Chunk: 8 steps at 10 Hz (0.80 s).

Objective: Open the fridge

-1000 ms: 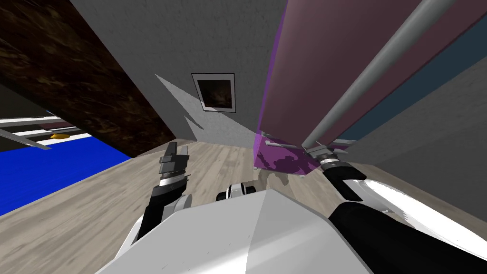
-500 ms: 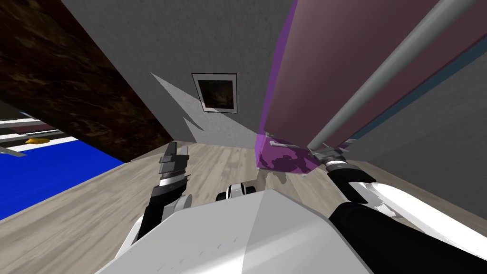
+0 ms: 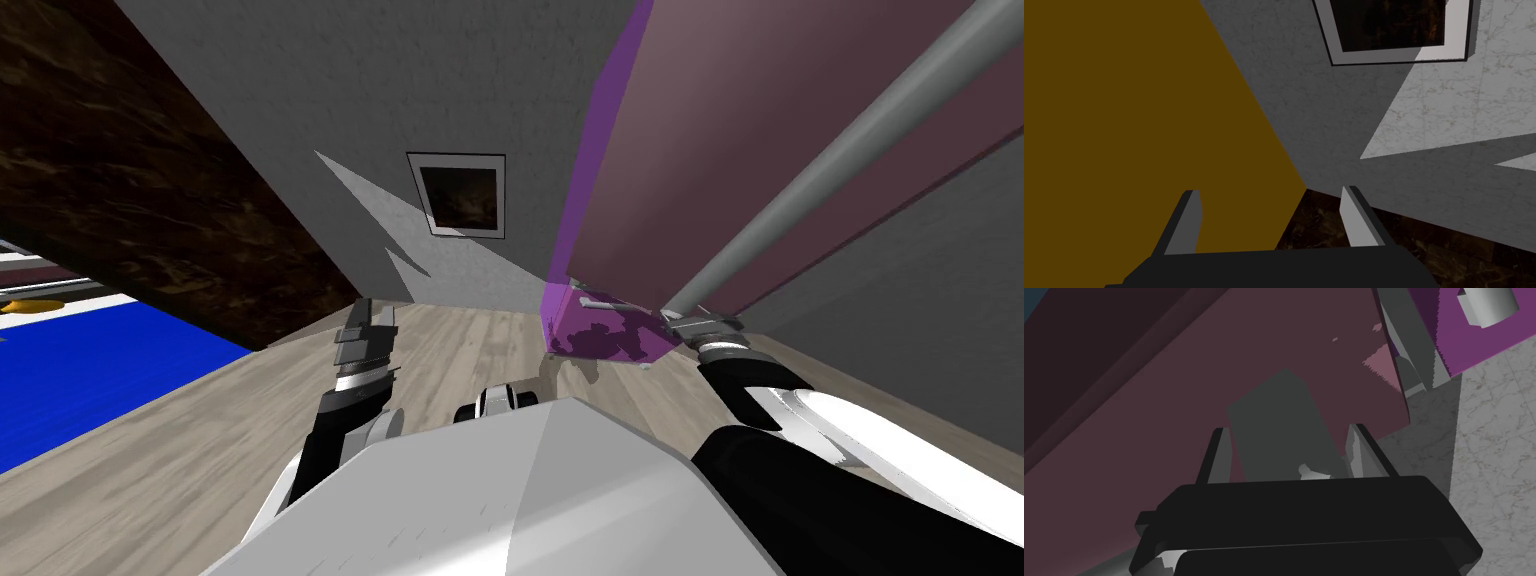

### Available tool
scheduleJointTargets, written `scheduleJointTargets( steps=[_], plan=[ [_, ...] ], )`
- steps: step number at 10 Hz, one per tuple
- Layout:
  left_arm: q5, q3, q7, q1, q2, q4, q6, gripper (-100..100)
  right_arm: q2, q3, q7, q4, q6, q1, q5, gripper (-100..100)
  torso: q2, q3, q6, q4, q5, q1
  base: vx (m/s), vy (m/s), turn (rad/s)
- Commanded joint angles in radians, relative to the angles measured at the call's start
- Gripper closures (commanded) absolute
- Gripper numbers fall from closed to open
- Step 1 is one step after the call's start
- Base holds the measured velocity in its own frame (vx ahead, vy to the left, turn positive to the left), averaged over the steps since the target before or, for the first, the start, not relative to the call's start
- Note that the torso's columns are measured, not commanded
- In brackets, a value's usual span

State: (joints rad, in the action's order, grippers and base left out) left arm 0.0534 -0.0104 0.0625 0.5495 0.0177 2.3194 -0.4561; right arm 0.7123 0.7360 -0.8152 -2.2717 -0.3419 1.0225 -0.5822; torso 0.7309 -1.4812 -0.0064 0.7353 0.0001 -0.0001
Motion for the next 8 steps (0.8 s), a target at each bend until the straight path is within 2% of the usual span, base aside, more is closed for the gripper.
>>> scheduleJointTargets(
  steps=[1, 2, 3, 5, 8],
  plan=[
    [0.000, 0.000, 0.000, 0.000, 0.000, 0.000, 0.000, 0, -0.004, 0.018, 0.001, 0.021, -0.028, 0.006, 0.009, 100, 0.000, 0.000, 0.000, 0.000, 0.000, -0.001, 0.088, 0.252, -0.060],
    [0.000, 0.000, 0.000, 0.000, 0.000, 0.000, 0.000, 0, -0.009, 0.026, 0.001, 0.031, -0.042, 0.010, 0.013, 100, 0.000, 0.000, 0.002, 0.000, 0.000, 0.002, 0.116, 0.262, -0.079],
    [0.000, 0.000, 0.000, 0.000, 0.000, 0.000, 0.000, 0, 0.018, 0.054, 0.008, -0.007, -0.054, 0.047, 0.047, -100, 0.000, 0.001, 0.003, 0.000, 0.000, 0.003, 0.067, 0.102, -0.129],
    [0.000, 0.000, 0.000, 0.000, 0.000, 0.000, 0.000, 0, 0.039, 0.085, 0.016, -0.040, -0.071, 0.084, 0.080, -100, 0.010, 0.004, 0.005, 0.006, 0.003, -0.012, 0.006, -0.039, -0.069],
    [0.000, -0.001, 0.000, 0.000, 0.001, 0.000, 0.000, 0, 0.069, 0.133, 0.028, -0.089, -0.096, 0.140, 0.130, -100, 0.009, 0.004, 0.006, 0.007, 0.010, 0.007, 0.034, -0.069, -0.068]
  ],
)
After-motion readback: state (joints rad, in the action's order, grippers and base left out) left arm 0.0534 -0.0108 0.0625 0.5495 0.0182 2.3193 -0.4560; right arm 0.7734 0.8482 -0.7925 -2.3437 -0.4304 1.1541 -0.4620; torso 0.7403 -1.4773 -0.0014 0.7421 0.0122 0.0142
